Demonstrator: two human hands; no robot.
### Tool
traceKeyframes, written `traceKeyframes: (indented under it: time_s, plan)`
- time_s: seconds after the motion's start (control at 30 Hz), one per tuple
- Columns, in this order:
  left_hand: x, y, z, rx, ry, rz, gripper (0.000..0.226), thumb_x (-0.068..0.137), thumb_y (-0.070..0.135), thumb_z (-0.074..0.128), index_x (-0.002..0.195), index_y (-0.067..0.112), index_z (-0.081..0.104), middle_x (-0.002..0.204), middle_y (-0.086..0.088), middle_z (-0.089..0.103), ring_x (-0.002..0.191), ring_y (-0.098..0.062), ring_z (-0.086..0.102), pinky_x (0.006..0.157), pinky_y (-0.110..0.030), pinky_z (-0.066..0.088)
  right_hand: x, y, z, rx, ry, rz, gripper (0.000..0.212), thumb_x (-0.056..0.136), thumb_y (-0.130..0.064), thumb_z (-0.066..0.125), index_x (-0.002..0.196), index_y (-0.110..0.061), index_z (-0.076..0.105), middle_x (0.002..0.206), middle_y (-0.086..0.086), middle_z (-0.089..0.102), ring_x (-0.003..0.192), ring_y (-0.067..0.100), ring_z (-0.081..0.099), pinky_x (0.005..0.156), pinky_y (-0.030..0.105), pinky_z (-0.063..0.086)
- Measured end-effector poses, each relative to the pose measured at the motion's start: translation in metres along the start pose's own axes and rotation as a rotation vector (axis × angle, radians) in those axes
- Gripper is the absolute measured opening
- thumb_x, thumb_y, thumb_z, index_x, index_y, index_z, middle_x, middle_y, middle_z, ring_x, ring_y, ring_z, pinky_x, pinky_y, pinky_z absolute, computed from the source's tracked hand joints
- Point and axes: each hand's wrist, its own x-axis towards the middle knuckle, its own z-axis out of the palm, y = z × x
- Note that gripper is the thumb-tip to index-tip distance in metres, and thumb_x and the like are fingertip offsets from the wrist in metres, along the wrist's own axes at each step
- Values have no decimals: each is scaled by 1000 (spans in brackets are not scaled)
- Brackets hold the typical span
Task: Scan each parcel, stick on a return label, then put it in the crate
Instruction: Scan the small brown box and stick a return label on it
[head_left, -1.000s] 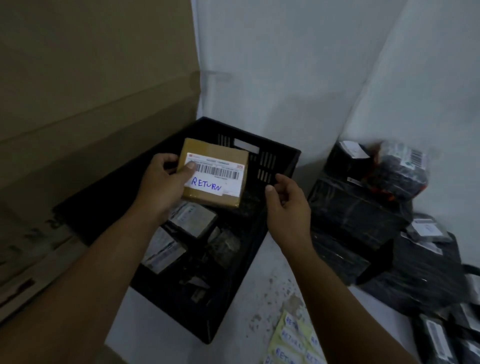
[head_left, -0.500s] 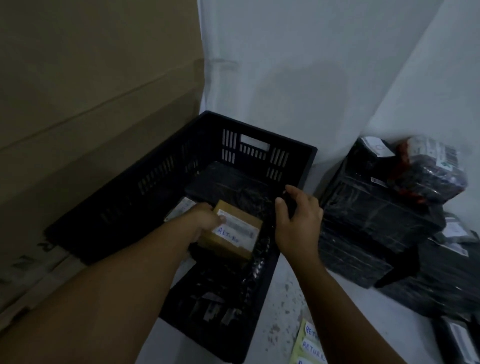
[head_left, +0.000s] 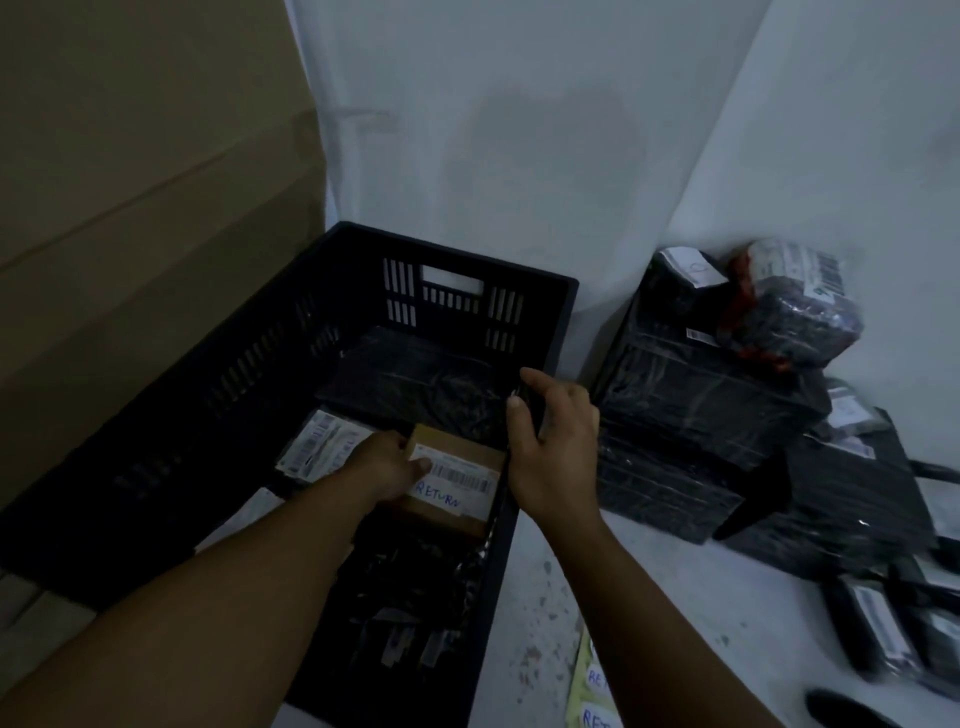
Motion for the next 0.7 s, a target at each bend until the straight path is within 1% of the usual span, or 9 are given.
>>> traceKeyframes:
  time_s: [0.07,0.13,0.23,0.3,0.37,0.43,0.5,0.6,0.7]
  plan:
    - [-1,0,1,-9,24,7,47,94,36,66,132,9,56,130,-12,61,113,-30,59,93,-37,50,0,1,-1,3,-5,-5,34,99,-28,59,132,-23,60,117,-3,51,114,15,42,95,27,36]
    - [-2,3,2,-39,87,26,46,91,30,70,131,10,57,127,-12,62,109,-30,60,90,-36,52,1,1,-2,10,-20,-11,35,99,-30,59,133,-23,60,119,-2,53,116,16,43,95,27,38]
    - [-6,19,1,-122,254,106,42,89,25,71,128,13,61,123,-8,64,96,-19,56,80,-25,44,-2,1,-8,64,-19,-32,34,99,-30,59,132,-21,60,122,-1,56,118,18,49,96,31,45]
    - [-14,38,-3,-216,370,180,36,89,27,72,122,15,64,114,-4,66,93,-14,56,78,-24,42,-7,4,-15,123,15,-34,33,100,-29,58,131,-19,61,121,-3,57,117,18,53,99,38,49]
    - [-28,59,-5,-328,428,277,24,90,28,71,112,19,67,101,4,66,92,-15,61,74,-24,45,-12,9,-27,156,53,-17,31,100,-28,58,129,-19,62,119,-6,57,116,16,55,98,43,51]
    - [-48,84,-5,-403,466,374,11,91,29,69,101,24,68,92,11,65,86,-9,63,65,-18,45,-17,17,-43,174,85,1,28,100,-27,58,127,-21,62,117,-7,58,114,16,57,97,44,51]
    - [-70,110,1,-437,475,456,5,90,29,70,94,27,69,86,13,66,79,-1,63,59,-13,44,-22,27,-62,181,110,25,27,101,-27,57,127,-21,62,117,-6,61,111,16,59,95,43,52]
    - [-100,144,18,-455,460,549,3,88,29,71,90,27,70,82,11,68,74,0,64,61,-15,47,-32,45,-96,175,156,72,27,101,-29,57,126,-21,64,113,-4,64,102,9,62,87,35,56]
    - [-121,171,43,-454,435,619,3,87,28,72,88,26,70,79,10,67,73,-1,63,63,-15,46,-42,70,-133,144,220,117,25,101,-30,57,123,-23,65,105,-5,67,91,4,63,77,25,55]
